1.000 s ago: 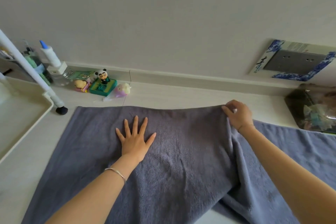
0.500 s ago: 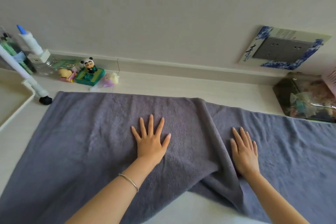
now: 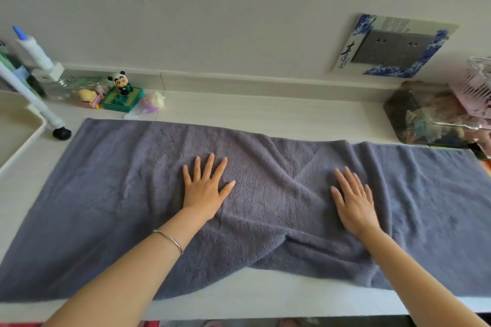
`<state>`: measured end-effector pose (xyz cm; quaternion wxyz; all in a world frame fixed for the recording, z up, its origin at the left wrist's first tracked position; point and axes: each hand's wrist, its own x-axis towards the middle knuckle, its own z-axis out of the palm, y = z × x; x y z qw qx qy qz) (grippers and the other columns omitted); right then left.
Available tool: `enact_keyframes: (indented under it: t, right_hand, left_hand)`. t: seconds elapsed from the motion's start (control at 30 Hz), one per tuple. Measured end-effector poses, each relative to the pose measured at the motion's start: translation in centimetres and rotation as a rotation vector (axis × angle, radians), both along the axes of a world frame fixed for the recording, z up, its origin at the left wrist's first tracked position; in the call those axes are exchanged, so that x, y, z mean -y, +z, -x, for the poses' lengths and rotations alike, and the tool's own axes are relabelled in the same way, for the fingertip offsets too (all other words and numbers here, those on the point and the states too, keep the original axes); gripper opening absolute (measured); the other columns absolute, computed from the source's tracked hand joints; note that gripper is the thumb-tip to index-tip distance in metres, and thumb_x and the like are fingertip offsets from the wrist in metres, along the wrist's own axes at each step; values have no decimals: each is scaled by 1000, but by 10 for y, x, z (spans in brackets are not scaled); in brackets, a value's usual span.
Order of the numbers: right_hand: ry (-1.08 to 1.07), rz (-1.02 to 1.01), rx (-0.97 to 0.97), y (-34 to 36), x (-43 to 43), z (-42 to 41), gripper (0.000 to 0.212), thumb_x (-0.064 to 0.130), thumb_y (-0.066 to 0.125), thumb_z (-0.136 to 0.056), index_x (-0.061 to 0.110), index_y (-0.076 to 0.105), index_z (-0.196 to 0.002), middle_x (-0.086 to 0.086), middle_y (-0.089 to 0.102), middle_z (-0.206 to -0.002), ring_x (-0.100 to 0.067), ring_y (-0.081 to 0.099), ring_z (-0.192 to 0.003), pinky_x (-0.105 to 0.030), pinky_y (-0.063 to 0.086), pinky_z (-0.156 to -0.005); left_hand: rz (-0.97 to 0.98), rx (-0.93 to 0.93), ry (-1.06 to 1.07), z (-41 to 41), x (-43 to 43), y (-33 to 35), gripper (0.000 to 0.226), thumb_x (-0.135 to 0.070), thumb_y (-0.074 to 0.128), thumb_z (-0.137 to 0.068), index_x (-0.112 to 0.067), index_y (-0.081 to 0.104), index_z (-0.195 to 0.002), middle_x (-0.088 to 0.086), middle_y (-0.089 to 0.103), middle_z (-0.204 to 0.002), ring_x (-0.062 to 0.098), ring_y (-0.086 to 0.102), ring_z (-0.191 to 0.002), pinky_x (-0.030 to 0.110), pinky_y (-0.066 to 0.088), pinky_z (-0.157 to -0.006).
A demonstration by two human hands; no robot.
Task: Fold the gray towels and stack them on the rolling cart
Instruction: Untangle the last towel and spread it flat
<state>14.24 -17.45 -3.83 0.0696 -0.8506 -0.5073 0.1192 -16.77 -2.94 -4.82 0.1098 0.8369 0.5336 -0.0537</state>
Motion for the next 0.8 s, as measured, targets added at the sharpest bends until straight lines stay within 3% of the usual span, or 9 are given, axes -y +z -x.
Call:
enact_keyframes:
  t: [0.07, 0.17, 0.27, 0.4, 0.47, 0.57, 0.7, 0.8]
  right_hand:
    - [65, -59, -19, 9, -11, 30, 55, 50, 19, -98, 31, 13, -149, 7, 0, -158, -12, -5, -146, -34, -9, -118]
    - [236, -83, -65, 12, -19, 91, 71, 68, -5, -86, 36, 9, -148, 15, -7, -153, -9, -11, -144, -30, -16, -114]
    - [342, -20, -59, -1, -25, 133, 79, 67, -18, -78, 38, 3, -148, 17, -13, -151, -10, -13, -144, -30, -19, -113]
    - [322, -64, -92, -4, -26, 156, 90, 70, -26, -72, 37, 7, -149, 16, -8, -154, -10, -10, -145, -28, -18, -113]
    - [300, -124, -113, 3, -19, 159, 85, 68, -21, -78, 35, 13, -148, 16, -2, -154, -7, -8, -145, -26, -18, -114]
    - [297, -125, -108, 5, 4, 160, 76, 66, -16, -83, 37, 12, -147, 17, -4, -153, -5, -11, -144, -26, -18, -114]
    - [357, 17, -69, -5, 31, 158, 81, 72, -27, -71, 43, -8, -144, 17, -17, -152, -10, -18, -144, -25, -24, -111]
    - [305, -59, -138, 12, 38, 144, 70, 69, -13, -81, 43, -1, -145, 20, -14, -152, -6, -18, -143, -25, -19, -113]
  left_hand:
    - [-4, 28, 10, 1, 8, 1, 78, -69, -17, -75, -37, -18, -146, -2, -16, -158, 31, -16, -145, 58, -9, -114]
    - [-5, 4, 56, 17, 23, -4, 71, -66, -21, -72, -41, -25, -139, -4, -20, -157, 32, -17, -144, 59, -10, -111]
    - [-14, -33, 135, 36, 21, -3, 56, -61, -1, -92, -40, -25, -138, -4, -19, -157, 32, -17, -144, 59, -6, -112]
    - [15, -77, 171, 63, 16, 5, 61, -56, 7, -96, -33, -18, -146, -1, -17, -158, 31, -14, -145, 54, -3, -116]
    - [2, -15, 121, 65, 29, 10, 65, -60, -8, -90, -31, -14, -148, 0, -12, -159, 29, -10, -146, 52, -6, -115]
    - [13, 96, -13, 55, 65, 8, 89, -67, -38, -67, -35, -15, -146, -3, -9, -159, 25, -8, -147, 50, -10, -114]
    - [45, 80, -16, 37, 92, -2, 93, -67, -47, -56, -35, -23, -140, 1, -17, -157, 28, -14, -145, 54, -13, -112]
    - [46, 20, 14, 17, 89, 8, 104, -63, -52, -48, -30, -23, -142, 4, -14, -159, 30, -13, -145, 55, -12, -112]
